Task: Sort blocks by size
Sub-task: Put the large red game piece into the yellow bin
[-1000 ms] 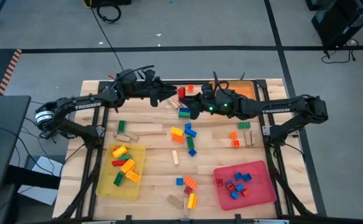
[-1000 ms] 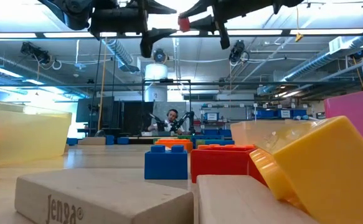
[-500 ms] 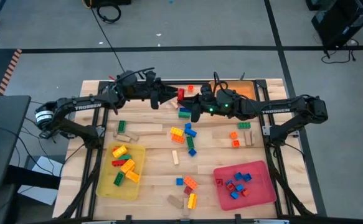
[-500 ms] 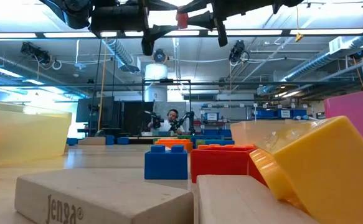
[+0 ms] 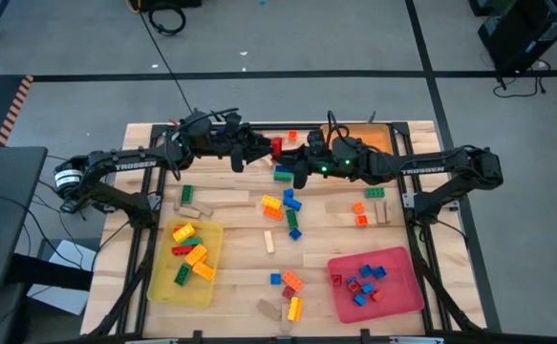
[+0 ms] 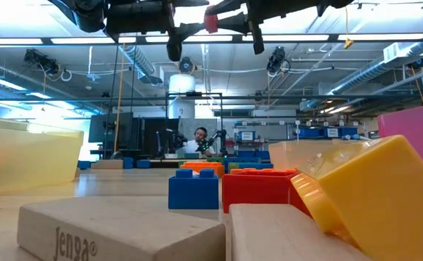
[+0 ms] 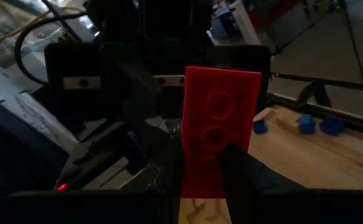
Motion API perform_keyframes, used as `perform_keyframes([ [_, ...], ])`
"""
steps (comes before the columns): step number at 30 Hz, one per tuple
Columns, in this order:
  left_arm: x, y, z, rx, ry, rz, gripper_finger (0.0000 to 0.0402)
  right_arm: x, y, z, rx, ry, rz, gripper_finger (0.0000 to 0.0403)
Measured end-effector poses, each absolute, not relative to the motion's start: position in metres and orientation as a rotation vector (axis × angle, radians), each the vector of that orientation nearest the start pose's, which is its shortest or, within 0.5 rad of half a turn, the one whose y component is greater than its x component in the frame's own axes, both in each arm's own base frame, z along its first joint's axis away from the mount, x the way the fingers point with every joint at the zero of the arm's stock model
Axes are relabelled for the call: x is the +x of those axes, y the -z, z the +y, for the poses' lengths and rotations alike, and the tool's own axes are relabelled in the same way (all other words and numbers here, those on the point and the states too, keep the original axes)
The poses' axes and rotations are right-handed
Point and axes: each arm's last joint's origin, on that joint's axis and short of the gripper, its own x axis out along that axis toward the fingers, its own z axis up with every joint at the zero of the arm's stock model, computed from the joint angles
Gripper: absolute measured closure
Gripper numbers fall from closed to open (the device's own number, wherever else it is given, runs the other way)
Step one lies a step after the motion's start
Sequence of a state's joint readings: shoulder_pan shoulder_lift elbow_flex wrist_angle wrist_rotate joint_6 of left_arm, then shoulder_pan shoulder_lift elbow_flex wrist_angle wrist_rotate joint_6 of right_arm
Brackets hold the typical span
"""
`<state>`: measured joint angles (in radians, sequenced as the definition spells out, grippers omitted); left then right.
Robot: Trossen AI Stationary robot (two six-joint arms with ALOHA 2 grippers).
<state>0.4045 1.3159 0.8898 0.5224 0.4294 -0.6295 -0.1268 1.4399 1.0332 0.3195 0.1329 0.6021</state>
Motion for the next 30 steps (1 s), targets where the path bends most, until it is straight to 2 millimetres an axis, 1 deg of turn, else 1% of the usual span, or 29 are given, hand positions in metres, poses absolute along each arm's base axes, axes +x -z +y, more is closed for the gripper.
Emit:
perform_keyframes([
  [9,0.279,-0.321,0.101,-0.594,0.044,-0.081,0.019,0.327,-0.314,-0.046,0.597,0.281,0.013,0.0309],
  [13,0.287,-0.314,0.102,-0.617,0.062,-0.086,0.019,0.327,-0.314,-0.047,0.597,0.285,0.023,0.0309],
  [16,0.295,-0.31,0.104,-0.651,0.094,-0.055,0.019,0.326,-0.311,-0.047,0.598,0.283,0.047,0.0309],
  [24,0.297,-0.315,0.104,-0.619,0.116,-0.071,0.0192,0.326,-0.312,-0.046,0.595,0.279,0.045,0.0309],
  [27,0.297,-0.315,0.104,-0.618,0.114,-0.069,0.0208,0.326,-0.312,-0.046,0.595,0.279,0.046,0.0309],
  [30,0.297,-0.315,0.104,-0.621,0.107,-0.066,0.0241,0.326,-0.312,-0.046,0.595,0.279,0.047,0.0308],
])
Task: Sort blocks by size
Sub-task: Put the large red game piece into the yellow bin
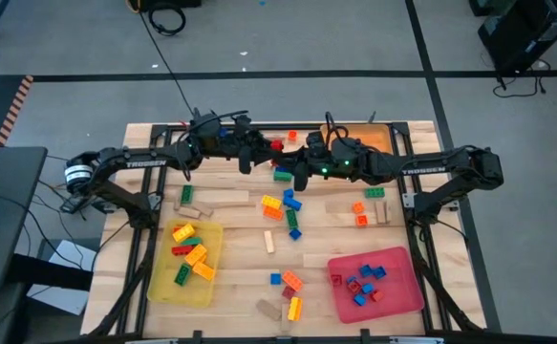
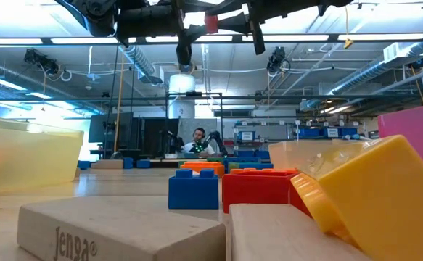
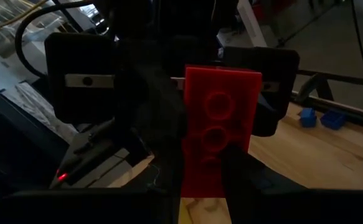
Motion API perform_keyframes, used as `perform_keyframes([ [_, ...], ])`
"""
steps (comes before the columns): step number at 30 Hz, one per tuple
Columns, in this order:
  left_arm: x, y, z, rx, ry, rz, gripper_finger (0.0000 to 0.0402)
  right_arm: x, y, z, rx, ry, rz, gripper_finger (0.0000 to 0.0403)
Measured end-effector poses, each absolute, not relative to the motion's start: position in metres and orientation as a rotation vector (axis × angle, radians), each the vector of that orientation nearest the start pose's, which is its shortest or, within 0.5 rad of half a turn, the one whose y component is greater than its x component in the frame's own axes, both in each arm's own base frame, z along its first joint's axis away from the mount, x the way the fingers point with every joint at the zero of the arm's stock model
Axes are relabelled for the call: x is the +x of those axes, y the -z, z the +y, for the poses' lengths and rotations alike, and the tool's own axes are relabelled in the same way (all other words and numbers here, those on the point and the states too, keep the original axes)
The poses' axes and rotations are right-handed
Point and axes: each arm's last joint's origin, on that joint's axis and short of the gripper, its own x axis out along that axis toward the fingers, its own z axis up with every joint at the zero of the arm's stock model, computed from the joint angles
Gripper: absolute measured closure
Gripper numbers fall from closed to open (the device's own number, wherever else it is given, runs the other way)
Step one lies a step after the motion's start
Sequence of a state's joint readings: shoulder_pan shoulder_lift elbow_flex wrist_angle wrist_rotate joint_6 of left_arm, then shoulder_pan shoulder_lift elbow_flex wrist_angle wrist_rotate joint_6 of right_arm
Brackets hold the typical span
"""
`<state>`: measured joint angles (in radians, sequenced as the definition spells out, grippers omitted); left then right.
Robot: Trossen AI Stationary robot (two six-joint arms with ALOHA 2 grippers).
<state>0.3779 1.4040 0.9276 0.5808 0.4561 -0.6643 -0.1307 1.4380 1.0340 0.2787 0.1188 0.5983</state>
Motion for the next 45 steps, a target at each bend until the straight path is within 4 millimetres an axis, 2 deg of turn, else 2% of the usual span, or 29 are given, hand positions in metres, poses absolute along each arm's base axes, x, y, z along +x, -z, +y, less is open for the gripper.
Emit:
perform_keyframes([
  [6,0.297,-0.315,0.104,-0.615,0.113,-0.065,0.0252,0.326,-0.312,-0.046,0.595,0.276,0.05,0.029],
  [12,0.296,-0.315,0.106,-0.61,0.137,-0.058,0.0252,0.322,-0.316,-0.045,0.571,0.261,0.059,0.0235],
  [16,0.292,-0.318,0.109,-0.601,0.191,-0.049,0.025,0.309,-0.319,-0.047,0.562,0.301,0.122,0.0202],
  [19,0.286,-0.325,0.11,-0.588,0.212,-0.062,0.025,0.296,-0.321,-0.046,0.571,0.332,0.188,0.0193],
  [24,0.273,-0.334,0.111,-0.556,0.094,-0.067,0.0252,0.274,-0.324,-0.034,0.587,0.347,0.308,0.0197],
  [33,0.228,-0.325,0.097,-0.493,-0.386,0.231,0.0252,0.244,-0.319,-0.004,0.568,0.439,0.497,0.0209],
  [36,0.207,-0.324,0.083,-0.517,-0.516,0.329,0.0252,0.24,-0.316,0.008,0.559,0.435,0.543,0.021],
  [40,0.176,-0.326,0.062,-0.611,-0.68,0.372,0.0252,0.237,-0.303,0.023,0.556,0.429,0.592,0.021],
  [45,0.144,-0.327,0.029,-0.716,-0.729,0.408,0.0252,0.232,-0.282,0.036,0.584,0.439,0.643,0.021],
])
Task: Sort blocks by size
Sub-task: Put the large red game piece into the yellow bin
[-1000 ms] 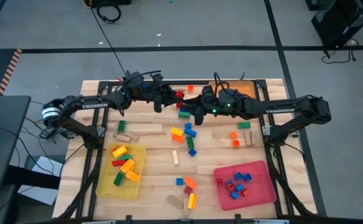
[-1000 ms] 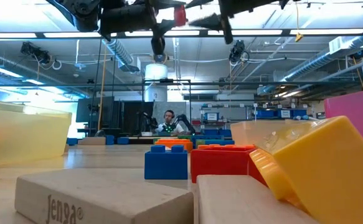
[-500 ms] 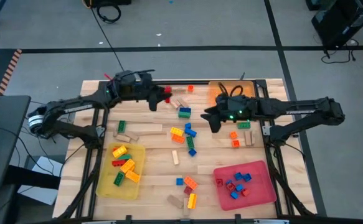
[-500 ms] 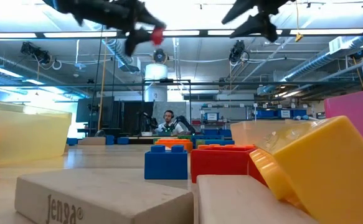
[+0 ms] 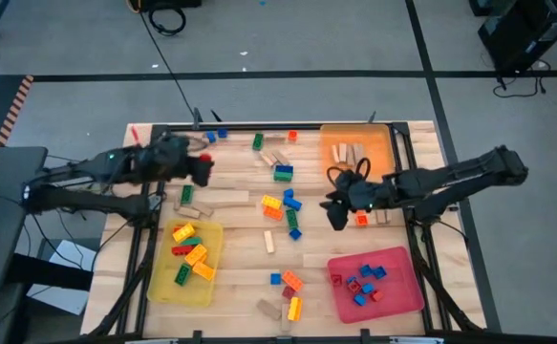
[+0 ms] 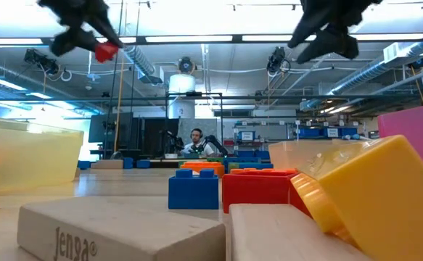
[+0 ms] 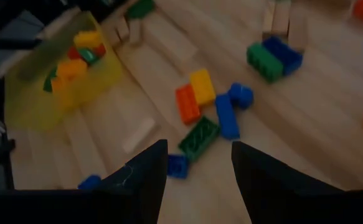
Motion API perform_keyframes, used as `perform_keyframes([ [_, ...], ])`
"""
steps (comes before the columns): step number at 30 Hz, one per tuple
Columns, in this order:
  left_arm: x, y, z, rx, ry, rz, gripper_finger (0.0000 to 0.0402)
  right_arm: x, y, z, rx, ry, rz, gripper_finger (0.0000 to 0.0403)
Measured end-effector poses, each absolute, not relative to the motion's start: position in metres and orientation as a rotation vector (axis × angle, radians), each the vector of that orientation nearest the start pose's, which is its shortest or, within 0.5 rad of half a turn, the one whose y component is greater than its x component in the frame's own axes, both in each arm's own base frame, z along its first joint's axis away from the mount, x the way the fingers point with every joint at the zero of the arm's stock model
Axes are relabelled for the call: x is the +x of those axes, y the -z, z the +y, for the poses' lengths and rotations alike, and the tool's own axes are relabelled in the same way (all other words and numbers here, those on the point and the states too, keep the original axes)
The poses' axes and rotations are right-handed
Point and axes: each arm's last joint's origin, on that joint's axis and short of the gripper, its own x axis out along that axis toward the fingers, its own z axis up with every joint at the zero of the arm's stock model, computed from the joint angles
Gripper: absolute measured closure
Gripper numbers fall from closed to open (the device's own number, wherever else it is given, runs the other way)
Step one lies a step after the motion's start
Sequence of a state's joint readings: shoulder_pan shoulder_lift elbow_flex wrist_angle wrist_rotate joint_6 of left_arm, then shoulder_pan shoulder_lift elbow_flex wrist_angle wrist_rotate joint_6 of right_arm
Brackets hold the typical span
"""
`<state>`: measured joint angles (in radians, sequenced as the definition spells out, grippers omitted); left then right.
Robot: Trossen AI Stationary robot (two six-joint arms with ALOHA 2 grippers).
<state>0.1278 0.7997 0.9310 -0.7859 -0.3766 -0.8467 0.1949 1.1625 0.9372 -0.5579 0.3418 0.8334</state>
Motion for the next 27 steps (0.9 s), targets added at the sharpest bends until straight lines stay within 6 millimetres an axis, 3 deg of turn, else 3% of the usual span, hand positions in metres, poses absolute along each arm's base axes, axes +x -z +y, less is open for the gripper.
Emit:
perform_keyframes([
  [3,0.138,-0.323,0.01,-0.778,-0.688,0.46,0.0252,0.229,-0.273,0.041,0.592,0.442,0.665,0.021],
  [6,0.145,-0.315,-0.01,-0.797,-0.634,0.545,0.0251,0.228,-0.267,0.045,0.595,0.44,0.678,0.021],
  [17,0.161,-0.276,-0.085,-0.892,-0.614,0.844,0.0247,0.226,-0.267,0.052,0.581,0.409,0.684,0.021],
  [21,0.165,-0.261,-0.102,-0.893,-0.653,0.942,0.0246,0.226,-0.267,0.052,0.56,0.4,0.688,0.021],
  [27,0.174,-0.238,-0.112,-0.805,-0.772,1.039,0.0246,0.226,-0.267,0.052,0.522,0.385,0.695,0.021],
])
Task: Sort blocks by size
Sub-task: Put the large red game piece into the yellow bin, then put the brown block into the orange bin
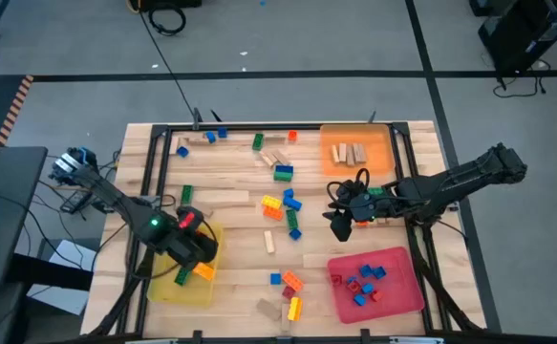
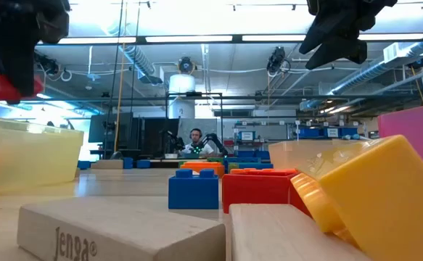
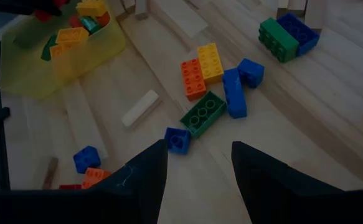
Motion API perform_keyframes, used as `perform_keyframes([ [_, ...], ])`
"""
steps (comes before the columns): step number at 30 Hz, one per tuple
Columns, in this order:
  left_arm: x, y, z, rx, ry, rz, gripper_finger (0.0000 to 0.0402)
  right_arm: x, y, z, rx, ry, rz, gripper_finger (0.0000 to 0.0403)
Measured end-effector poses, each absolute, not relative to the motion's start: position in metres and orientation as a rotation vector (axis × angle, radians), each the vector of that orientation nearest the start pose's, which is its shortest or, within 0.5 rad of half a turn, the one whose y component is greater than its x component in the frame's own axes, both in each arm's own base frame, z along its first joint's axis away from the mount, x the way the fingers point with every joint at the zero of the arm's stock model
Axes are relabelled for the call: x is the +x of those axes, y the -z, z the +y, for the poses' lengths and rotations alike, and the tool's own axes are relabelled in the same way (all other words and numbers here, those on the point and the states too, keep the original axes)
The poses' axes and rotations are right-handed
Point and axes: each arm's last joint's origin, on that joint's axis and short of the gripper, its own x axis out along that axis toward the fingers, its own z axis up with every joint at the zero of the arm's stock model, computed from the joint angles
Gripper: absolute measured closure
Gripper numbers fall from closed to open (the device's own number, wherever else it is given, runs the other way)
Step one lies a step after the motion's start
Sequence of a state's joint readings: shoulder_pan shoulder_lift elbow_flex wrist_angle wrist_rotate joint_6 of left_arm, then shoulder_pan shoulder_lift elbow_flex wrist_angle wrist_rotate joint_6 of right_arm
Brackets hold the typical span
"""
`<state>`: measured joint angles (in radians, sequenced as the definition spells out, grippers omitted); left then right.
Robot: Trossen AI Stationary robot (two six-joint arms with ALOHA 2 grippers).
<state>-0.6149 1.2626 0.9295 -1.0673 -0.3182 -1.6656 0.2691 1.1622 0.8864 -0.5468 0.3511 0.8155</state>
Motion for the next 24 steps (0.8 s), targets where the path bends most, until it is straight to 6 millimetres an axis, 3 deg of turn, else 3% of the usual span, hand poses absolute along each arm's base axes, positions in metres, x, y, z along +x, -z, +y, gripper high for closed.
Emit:
perform_keyframes([
  [10,0.188,-0.212,-0.124,-0.79,-0.859,1.144,0.0216,0.229,-0.271,0.053,0.543,0.36,0.652,0.021],
  [18,0.188,-0.211,-0.125,-0.791,-0.846,1.166,0.0159,0.229,-0.271,0.053,0.544,0.357,0.654,0.021],
  [24,0.189,-0.211,-0.124,-0.786,-0.819,1.216,0.015,0.228,-0.27,0.052,0.539,0.364,0.669,0.0209],
])
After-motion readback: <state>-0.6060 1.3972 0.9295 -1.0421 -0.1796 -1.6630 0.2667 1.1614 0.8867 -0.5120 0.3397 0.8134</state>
